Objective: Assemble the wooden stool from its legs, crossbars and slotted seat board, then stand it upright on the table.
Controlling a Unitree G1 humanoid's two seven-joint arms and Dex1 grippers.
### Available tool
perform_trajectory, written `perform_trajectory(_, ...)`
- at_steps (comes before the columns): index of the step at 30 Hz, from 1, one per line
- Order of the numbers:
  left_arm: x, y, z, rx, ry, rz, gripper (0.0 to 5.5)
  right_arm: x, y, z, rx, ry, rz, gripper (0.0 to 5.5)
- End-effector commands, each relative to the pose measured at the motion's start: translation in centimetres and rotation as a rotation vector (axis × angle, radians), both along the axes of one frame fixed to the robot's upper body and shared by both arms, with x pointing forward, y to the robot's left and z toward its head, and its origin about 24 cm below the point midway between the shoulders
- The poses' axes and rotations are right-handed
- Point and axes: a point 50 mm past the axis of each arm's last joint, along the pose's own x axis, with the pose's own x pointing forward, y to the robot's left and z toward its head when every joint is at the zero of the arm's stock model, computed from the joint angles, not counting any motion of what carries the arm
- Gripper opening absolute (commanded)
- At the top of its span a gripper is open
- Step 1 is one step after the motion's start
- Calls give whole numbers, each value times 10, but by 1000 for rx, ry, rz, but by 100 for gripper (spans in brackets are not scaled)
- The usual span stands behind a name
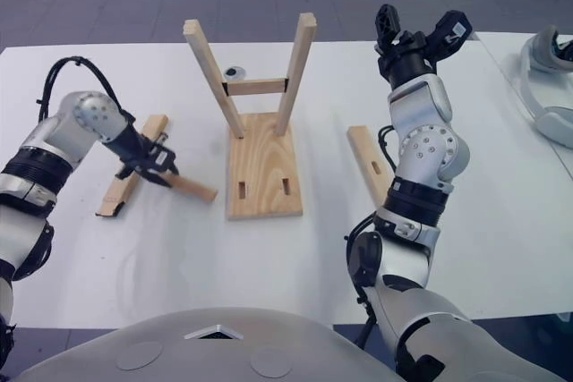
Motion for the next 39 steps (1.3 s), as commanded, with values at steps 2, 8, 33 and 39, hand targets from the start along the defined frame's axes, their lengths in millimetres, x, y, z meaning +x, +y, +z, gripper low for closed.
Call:
perform_trajectory(2,15,40,185,-370,-510,311,129,-1,-2,2,6,-12,-5,381)
perform_trajectory(8,44,-9,181,-709,-902,326,129,1,28,64,70,-247,187,381)
perform_trajectory(33,25,-128,116,-975,-538,232,129,-34,95,121,8,-461,524,184)
perform_trajectory(39,25,-132,113,-986,-516,238,129,-33,95,120,9,-456,527,96)
